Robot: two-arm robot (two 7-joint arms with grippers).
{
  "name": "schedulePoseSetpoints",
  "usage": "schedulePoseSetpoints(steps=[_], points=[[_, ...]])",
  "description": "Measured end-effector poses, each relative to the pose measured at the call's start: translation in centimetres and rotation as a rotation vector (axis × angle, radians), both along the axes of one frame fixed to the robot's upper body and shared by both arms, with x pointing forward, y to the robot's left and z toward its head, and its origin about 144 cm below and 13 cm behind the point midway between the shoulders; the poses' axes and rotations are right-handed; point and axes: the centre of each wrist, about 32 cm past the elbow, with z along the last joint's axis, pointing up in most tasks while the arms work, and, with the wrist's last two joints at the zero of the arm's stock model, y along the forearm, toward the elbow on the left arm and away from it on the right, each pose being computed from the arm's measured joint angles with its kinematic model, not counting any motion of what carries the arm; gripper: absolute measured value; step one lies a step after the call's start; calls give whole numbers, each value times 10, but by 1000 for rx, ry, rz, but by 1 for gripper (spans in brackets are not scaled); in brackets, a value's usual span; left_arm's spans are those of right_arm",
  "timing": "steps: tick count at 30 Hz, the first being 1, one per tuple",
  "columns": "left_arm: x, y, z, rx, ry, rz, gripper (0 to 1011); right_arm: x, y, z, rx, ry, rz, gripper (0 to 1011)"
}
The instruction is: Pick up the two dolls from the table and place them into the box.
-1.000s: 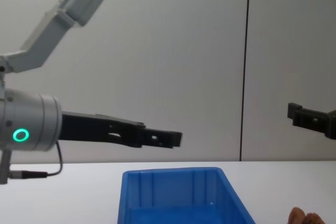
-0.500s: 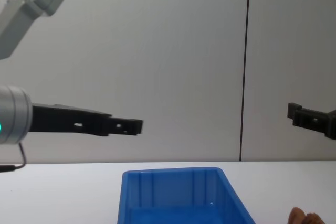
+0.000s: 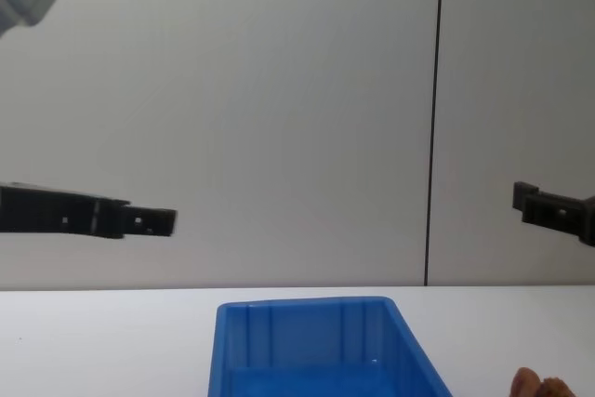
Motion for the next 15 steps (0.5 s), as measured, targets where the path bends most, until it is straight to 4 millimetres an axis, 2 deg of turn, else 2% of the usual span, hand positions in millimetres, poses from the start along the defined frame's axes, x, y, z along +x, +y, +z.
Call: schedulePoseSetpoints(steps=[6, 15], points=[[-11, 0, 2, 29, 1, 132, 1001, -6, -9, 2, -2, 6, -15, 1001], [-18, 2, 3, 55, 3, 228, 1001, -18, -18, 2, -2, 36, -34, 1001]])
